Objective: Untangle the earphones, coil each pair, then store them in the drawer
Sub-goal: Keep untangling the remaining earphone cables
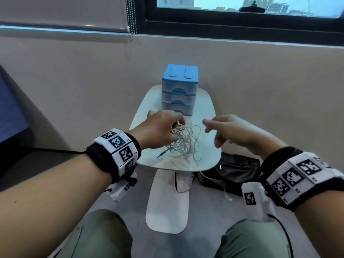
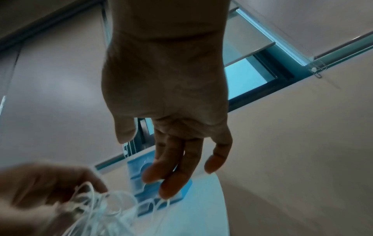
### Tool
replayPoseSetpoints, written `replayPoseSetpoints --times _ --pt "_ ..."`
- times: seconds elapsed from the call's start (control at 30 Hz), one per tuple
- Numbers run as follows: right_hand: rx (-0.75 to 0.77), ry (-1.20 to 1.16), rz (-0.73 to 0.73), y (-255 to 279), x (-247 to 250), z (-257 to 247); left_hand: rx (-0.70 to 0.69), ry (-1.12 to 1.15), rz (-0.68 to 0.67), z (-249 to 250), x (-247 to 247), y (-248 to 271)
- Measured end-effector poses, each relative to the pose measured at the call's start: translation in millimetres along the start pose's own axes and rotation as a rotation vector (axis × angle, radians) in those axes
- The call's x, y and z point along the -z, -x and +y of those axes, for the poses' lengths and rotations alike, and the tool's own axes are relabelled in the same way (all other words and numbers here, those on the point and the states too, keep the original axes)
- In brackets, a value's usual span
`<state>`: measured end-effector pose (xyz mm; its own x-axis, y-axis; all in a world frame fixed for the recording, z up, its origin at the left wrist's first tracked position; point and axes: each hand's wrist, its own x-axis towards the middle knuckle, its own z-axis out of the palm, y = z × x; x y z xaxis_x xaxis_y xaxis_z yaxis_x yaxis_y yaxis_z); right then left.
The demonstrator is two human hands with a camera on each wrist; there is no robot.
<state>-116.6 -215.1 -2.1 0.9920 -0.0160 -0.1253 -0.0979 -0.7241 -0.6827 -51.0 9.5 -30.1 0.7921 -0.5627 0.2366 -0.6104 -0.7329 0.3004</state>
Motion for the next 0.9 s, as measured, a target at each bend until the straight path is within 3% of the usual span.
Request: replayPoseSetpoints --times 0.2,0.47,0.7,0.9 --pt "0.190 0.041 0.053 -9.6 -37.3 0.5 -0.037 0.043 -0.009 11.9 -1.8 -2.3" --pt "0.188 -0.226 0.276 -24.5 -22.5 1.4 -0.049 0.200 -0.064 12.5 3.1 -3.9" --pt "0.298 0.019 0.210 -37.6 1.5 -15.2 -0.054 0.333 -0.039 16.5 12.7 -6.2" --pt "0.300 0.201 0.084 -45.1 10.9 -30.0 -0.023 0.434 -0.050 13.8 21.1 -5.1"
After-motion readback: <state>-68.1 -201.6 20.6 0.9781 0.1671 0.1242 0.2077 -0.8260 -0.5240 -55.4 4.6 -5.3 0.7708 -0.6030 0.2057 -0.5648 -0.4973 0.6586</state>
